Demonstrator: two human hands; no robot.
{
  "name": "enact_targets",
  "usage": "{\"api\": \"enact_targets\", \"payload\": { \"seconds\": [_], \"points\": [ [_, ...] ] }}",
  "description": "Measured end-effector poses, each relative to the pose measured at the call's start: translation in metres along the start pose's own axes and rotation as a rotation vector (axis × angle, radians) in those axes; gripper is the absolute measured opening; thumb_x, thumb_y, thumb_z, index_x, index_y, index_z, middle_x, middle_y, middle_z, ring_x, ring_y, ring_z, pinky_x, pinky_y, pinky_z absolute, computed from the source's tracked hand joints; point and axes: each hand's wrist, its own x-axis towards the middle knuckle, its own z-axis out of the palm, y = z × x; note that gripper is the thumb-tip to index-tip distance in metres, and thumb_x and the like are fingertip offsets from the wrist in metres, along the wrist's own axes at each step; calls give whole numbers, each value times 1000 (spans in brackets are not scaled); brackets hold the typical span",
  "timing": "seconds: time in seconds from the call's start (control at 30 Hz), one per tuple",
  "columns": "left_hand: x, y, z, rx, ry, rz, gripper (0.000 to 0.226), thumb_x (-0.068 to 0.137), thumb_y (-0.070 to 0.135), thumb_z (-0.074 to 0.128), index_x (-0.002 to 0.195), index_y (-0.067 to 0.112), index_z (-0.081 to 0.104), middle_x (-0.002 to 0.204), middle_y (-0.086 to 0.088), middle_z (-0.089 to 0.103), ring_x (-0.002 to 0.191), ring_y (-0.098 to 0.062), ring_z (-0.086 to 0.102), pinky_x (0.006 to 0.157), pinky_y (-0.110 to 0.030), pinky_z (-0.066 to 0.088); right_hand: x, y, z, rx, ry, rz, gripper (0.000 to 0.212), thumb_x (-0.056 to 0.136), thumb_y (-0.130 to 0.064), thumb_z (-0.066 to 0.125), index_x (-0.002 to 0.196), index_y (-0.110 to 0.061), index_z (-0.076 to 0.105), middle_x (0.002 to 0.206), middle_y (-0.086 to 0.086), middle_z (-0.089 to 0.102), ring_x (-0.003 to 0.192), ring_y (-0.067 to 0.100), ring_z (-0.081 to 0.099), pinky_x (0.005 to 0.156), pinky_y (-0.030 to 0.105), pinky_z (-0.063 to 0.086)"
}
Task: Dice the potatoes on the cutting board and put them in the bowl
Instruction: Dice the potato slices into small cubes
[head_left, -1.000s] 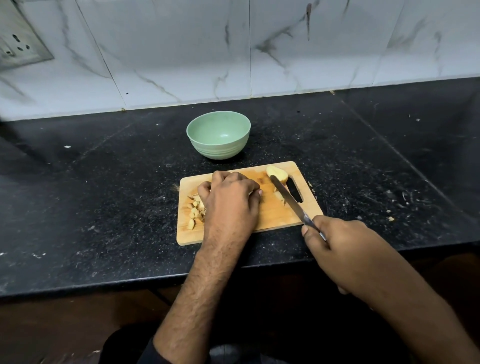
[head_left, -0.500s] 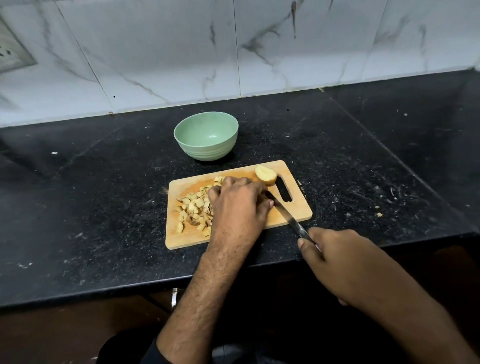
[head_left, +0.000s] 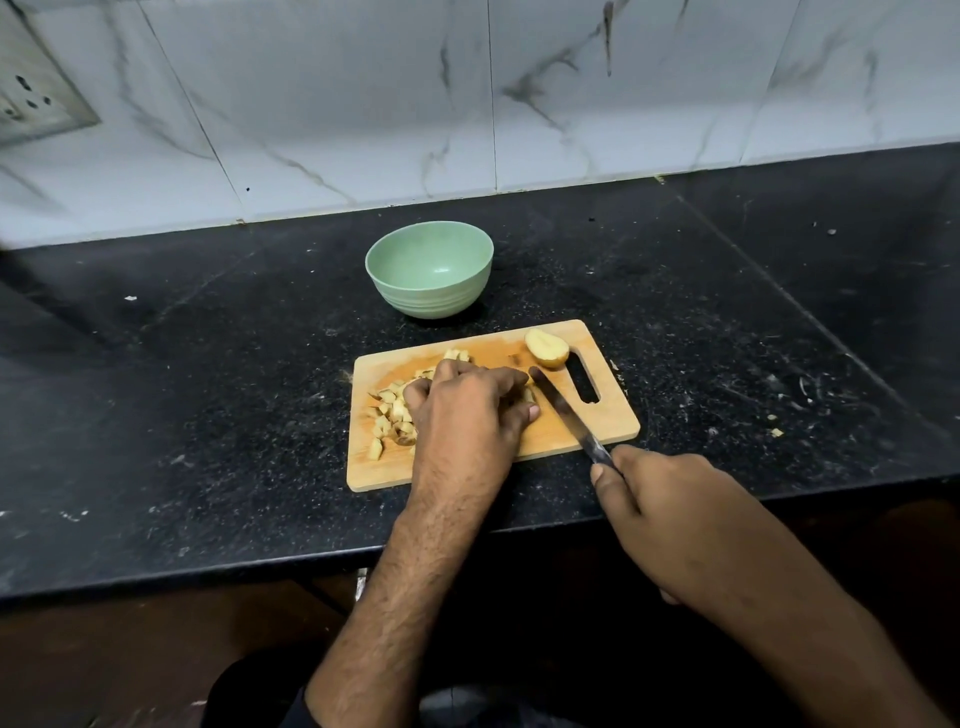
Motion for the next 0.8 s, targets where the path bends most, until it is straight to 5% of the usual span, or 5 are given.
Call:
{"api": "enact_targets", "payload": {
  "seconds": [0.23,0.8],
  "points": [
    [0,3,-1,30,8,0,25,85,46,71,110,39,73,105,18,68,114,-8,43,81,-30,11,0,-9,3,33,0,-24,35,105,-46,24,79,-28,40,66,-4,53,50,6,46,69,35,56],
    [-6,8,-8,130,-93,-30,23,91,47,64,110,35,70,113,13,55,116,-14,37,93,-42,27,-5,-4,5,0,38,-34,36,103,-50,25,83,-28,44,69,-4,57,53,7,53,66,33,56]
  ]
}}
